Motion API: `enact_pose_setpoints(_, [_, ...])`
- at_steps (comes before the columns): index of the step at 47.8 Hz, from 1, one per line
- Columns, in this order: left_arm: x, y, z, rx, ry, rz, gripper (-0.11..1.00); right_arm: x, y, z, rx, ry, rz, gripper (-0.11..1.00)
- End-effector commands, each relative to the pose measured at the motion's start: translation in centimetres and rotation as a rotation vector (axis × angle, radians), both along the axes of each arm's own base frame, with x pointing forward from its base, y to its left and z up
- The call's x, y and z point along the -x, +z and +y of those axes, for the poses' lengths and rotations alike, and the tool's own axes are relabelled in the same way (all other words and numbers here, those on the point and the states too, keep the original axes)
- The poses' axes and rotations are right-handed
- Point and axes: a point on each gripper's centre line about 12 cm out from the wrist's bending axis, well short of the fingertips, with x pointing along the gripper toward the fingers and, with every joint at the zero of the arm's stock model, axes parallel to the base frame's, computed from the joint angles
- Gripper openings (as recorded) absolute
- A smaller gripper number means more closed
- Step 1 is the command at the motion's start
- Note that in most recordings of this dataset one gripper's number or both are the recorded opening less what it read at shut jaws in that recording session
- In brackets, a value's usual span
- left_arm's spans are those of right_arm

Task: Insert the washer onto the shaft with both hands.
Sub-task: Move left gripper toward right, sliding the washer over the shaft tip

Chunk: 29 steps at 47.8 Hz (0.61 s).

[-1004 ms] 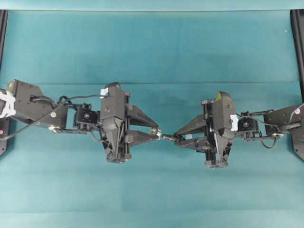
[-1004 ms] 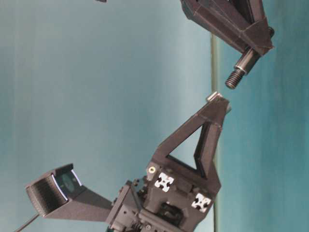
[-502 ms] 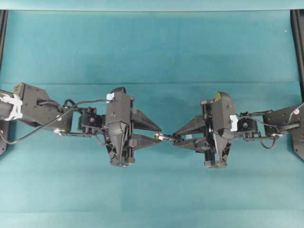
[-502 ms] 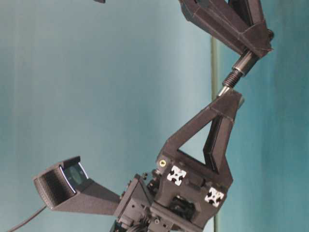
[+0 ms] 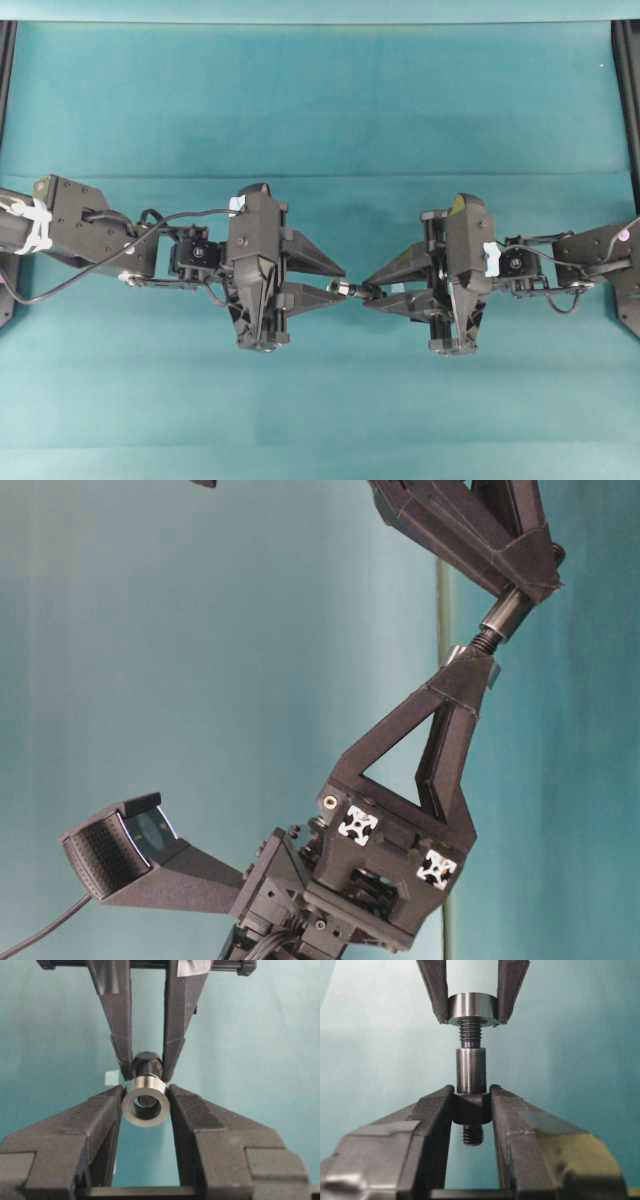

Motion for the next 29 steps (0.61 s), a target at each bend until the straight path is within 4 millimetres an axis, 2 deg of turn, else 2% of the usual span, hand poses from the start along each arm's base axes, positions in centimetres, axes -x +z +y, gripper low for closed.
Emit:
enact_pose_setpoints(1, [-0.5,0.9,0.0,-0.001,-0.001,-0.028,0.36,-0.6,0.8,0.2,0.002,0.007,-0.037,0.0])
enact_pose_setpoints(29, [-1.3,0.5,0.0,-0.008,-0.002,0.035,0.36,-1.8,1.3,0.2,0.03,0.018,-0.062,0.0])
